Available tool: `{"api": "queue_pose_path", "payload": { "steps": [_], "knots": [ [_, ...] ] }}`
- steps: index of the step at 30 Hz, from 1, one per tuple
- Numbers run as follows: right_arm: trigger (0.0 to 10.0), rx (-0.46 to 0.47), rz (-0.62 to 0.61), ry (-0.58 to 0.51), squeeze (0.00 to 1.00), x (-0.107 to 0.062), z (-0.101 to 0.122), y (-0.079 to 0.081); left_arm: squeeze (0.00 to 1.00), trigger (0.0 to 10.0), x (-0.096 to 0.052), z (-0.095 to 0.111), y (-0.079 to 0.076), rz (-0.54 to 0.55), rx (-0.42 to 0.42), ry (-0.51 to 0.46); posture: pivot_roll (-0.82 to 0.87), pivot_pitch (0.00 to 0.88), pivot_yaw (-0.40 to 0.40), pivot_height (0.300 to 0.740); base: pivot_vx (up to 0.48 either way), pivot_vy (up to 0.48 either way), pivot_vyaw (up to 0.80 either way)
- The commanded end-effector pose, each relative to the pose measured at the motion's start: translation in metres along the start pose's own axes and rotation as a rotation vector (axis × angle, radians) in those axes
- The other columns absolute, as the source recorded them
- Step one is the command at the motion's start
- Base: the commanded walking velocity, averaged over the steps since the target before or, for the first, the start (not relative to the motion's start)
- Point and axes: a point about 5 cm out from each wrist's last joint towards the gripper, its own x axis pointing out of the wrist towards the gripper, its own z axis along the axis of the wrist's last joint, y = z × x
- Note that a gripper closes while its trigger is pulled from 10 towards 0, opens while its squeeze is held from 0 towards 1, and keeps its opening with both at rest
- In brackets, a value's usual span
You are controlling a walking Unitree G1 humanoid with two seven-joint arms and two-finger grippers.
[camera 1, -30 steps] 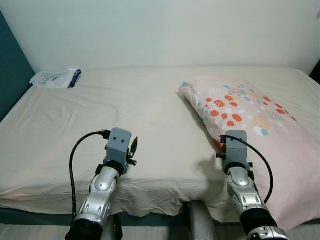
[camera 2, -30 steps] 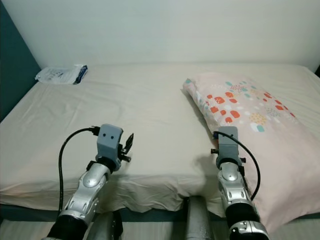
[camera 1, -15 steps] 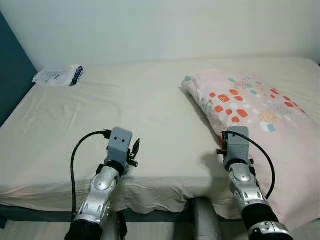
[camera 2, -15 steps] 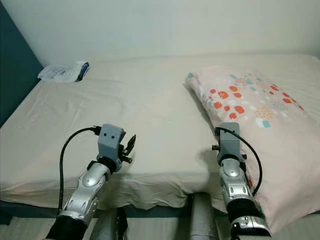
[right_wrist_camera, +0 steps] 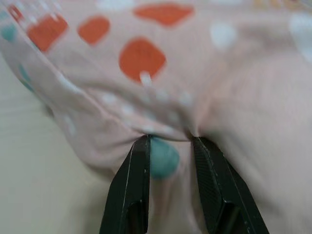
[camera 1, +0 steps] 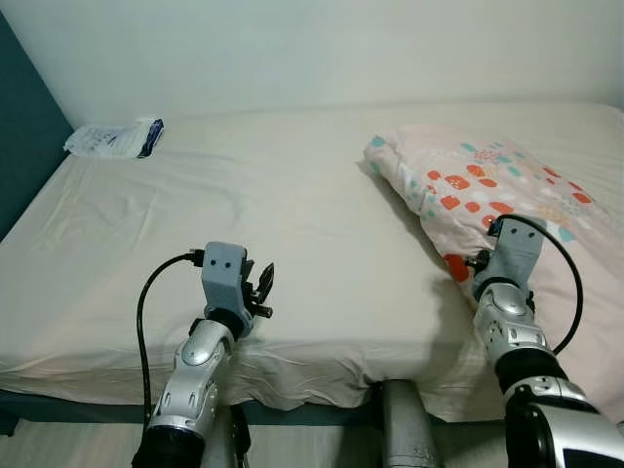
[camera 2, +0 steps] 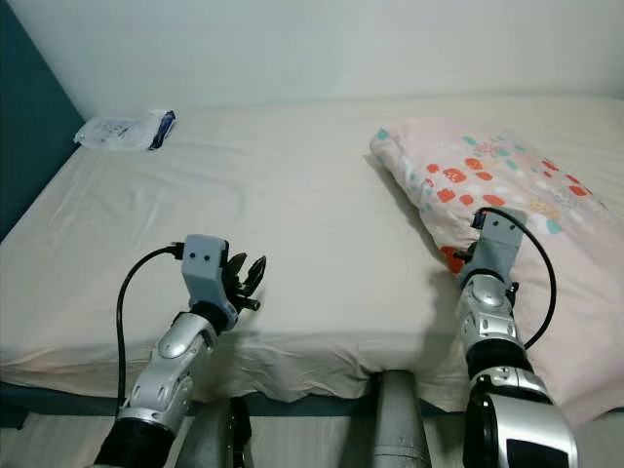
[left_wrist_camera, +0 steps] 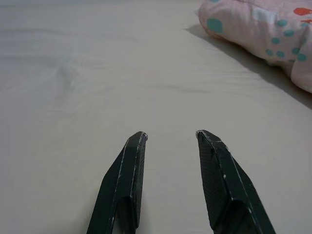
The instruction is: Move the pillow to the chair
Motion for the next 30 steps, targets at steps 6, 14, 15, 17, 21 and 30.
{"api": "queue_pose_path", "payload": {
  "steps": [6,14,15,17,21,30],
  "knots": [
    [10.0,0.054,0.208,0.053,0.71,0.005,0.014,0.024,0.0,10.0,0.002,0.001,0.003,0.01,-0.084,0.008,-0.08,0.161,0.039,0.582,0.0,0.0,0.0],
    [10.0,-0.173,0.507,0.05,1.0,-0.008,0.014,0.071,0.0,10.0,0.004,0.003,0.003,0.011,-0.149,0.015,-0.08,0.148,0.026,0.582,0.0,0.0,0.0],
    [10.0,-0.173,0.507,0.05,1.0,-0.008,0.014,0.071,0.0,10.0,0.004,0.003,0.003,0.011,-0.149,0.015,-0.08,0.148,0.026,0.582,0.0,0.0,0.0],
    [10.0,-0.188,0.544,0.069,1.0,-0.01,0.011,0.077,0.0,10.0,0.004,0.003,0.001,0.006,-0.16,0.018,-0.08,0.148,0.026,0.582,0.0,0.0,0.0],
    [10.0,-0.102,0.556,0.191,1.0,-0.011,0.006,0.081,0.0,10.0,0.004,0.002,-0.006,-0.025,-0.273,0.024,-0.09,0.131,0.026,0.582,0.0,0.0,0.0],
    [10.0,-0.436,0.26,0.187,1.0,0.001,0.006,0.049,0.0,10.0,0.006,0.005,-0.008,-0.029,-0.354,0.013,-0.09,0.116,0.02,0.582,0.0,0.0,0.0]
  ]
}}
